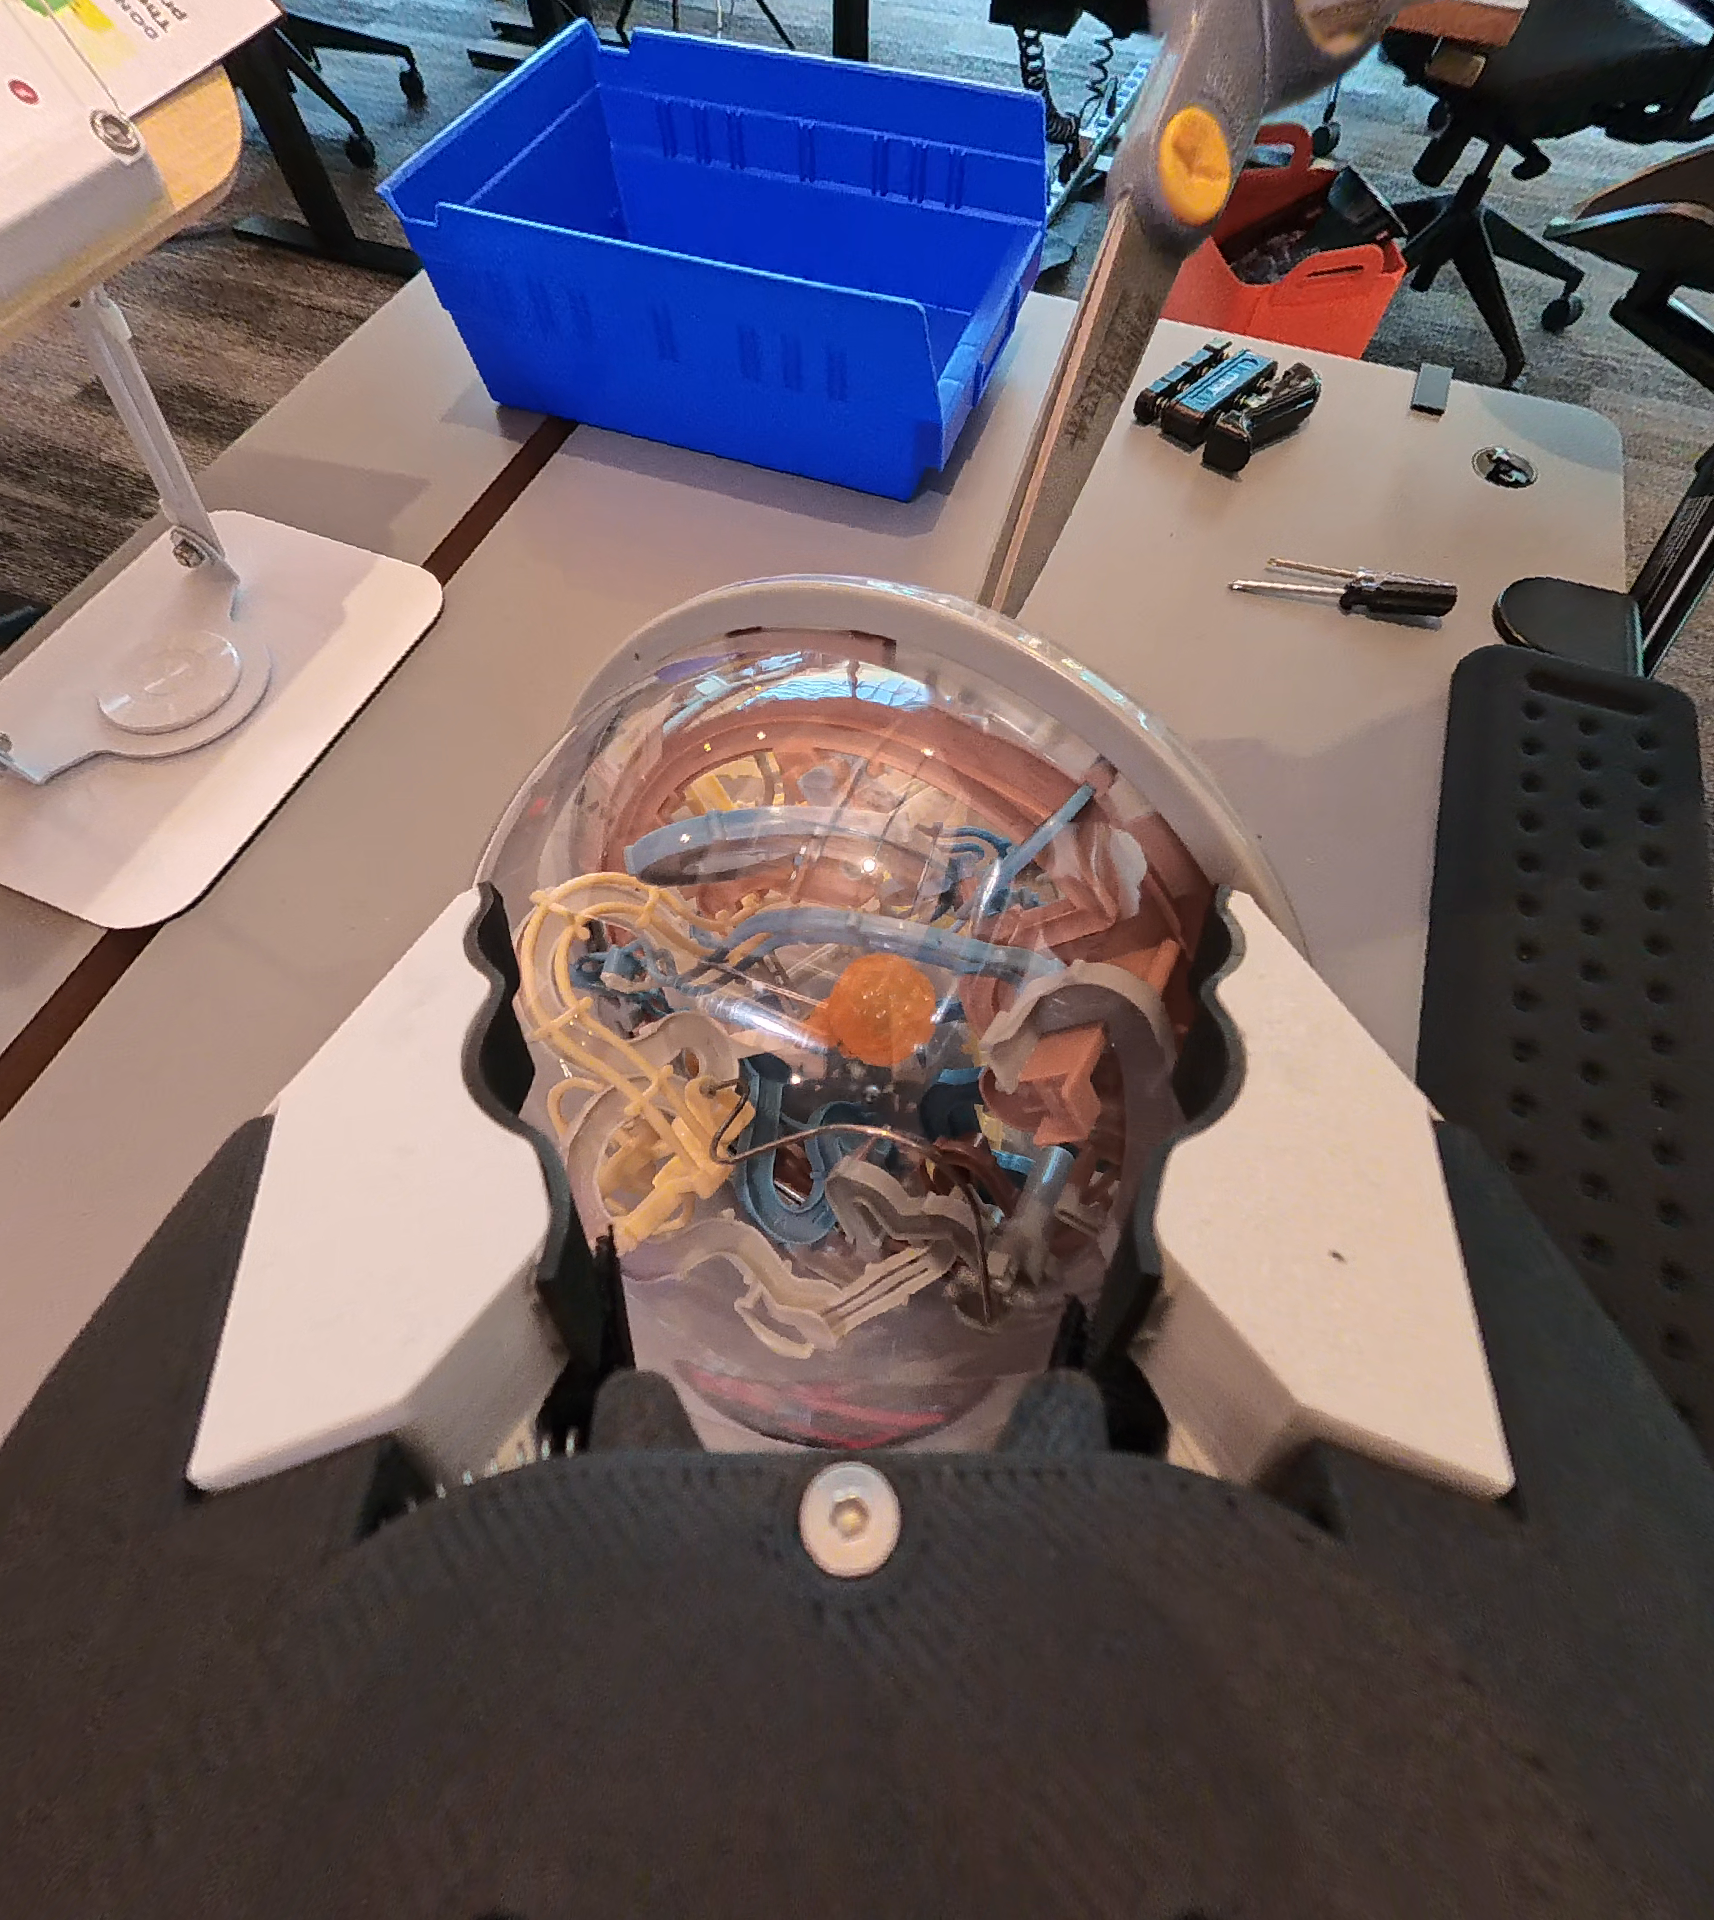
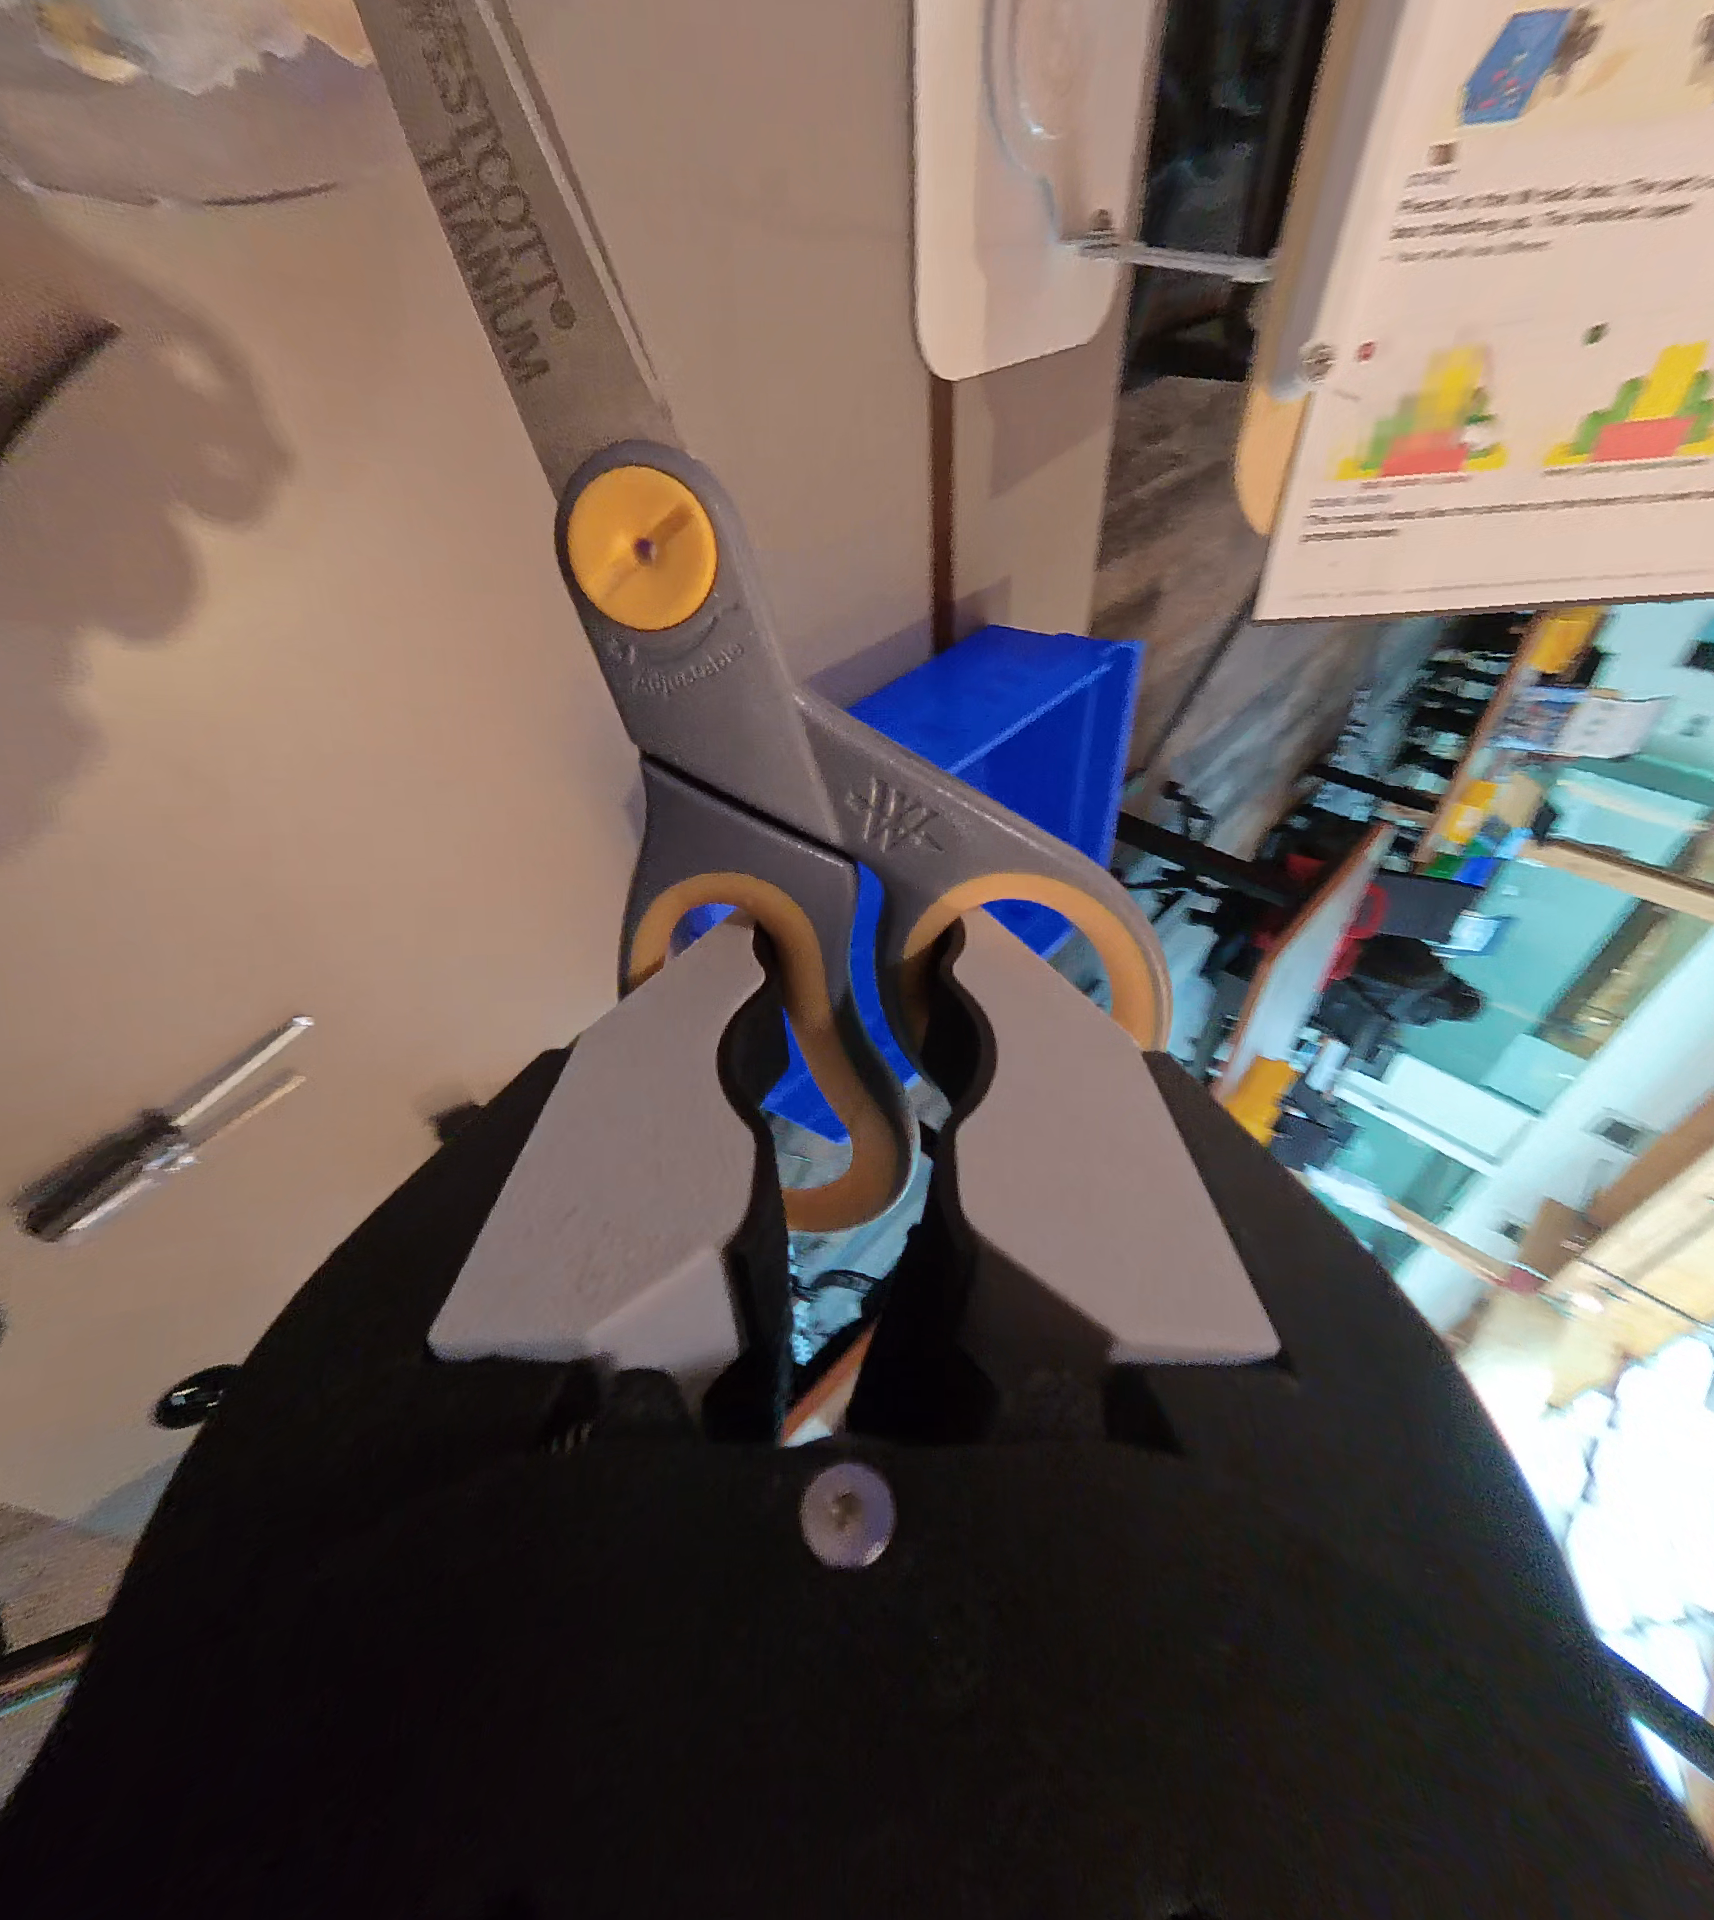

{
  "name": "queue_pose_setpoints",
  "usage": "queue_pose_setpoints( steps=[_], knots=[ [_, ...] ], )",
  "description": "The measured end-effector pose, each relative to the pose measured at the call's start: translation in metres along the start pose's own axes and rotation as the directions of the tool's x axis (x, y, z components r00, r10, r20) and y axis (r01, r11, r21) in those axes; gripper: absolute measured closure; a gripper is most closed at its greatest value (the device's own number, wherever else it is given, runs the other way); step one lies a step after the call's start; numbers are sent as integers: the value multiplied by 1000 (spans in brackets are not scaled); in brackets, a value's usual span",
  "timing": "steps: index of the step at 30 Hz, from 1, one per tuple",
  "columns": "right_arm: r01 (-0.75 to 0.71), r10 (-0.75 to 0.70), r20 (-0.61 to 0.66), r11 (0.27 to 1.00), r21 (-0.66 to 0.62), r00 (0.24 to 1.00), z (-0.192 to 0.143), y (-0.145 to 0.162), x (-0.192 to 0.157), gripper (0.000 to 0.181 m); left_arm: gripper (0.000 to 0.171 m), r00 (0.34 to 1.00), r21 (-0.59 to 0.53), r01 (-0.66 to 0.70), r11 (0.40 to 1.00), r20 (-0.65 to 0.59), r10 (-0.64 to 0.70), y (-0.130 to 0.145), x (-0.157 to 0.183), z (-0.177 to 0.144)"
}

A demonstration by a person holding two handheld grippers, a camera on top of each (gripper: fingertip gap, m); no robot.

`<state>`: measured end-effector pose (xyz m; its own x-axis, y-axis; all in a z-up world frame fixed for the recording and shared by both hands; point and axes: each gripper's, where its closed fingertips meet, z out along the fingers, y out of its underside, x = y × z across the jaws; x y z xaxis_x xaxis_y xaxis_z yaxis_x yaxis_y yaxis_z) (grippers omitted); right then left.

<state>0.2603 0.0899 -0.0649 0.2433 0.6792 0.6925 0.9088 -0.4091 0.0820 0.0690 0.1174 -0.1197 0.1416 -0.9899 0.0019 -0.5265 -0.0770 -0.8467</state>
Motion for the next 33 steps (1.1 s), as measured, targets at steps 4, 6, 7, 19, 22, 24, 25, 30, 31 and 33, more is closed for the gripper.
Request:
queue_pose_setpoints(
  steps=[4,6,7,19,22,24,25,30,31,33],
  knots=[
    [-85,79,157,996,33,984,17,3,-19,164,46,1000,4,0,1000,10,0,0,0,-1],
    [-116,107,204,993,33,973,25,5,-26,164,46,1000,14,3,1000,16,-3,0,0,0],
    [-133,120,235,990,38,964,28,4,-30,164,47,1000,16,7,1000,19,-7,0,0,0],
    [-298,195,543,948,108,817,54,-6,-76,164,47,1000,28,11,1000,24,-12,0,-1,-1],
    [-332,198,603,936,118,773,61,-10,-88,163,47,1000,22,6,1000,23,-7,0,0,-1],
    [-356,203,625,925,130,754,65,-14,-95,163,46,1000,27,12,1000,23,-12,0,-1,-1],
    [-367,204,632,920,138,748,66,-16,-97,163,46,1000,27,11,1000,22,-12,0,-1,-2],
    [-433,211,685,885,168,697,73,-24,-110,163,46,1000,31,18,999,23,-18,-1,-2,-1],
    [-450,214,693,876,175,688,75,-26,-112,163,46,1000,34,17,999,25,-18,-1,-3,0],
    [-486,224,699,851,200,679,76,-30,-114,163,46,999,39,19,999,28,-20,-1,-3,-1]
  ],
)
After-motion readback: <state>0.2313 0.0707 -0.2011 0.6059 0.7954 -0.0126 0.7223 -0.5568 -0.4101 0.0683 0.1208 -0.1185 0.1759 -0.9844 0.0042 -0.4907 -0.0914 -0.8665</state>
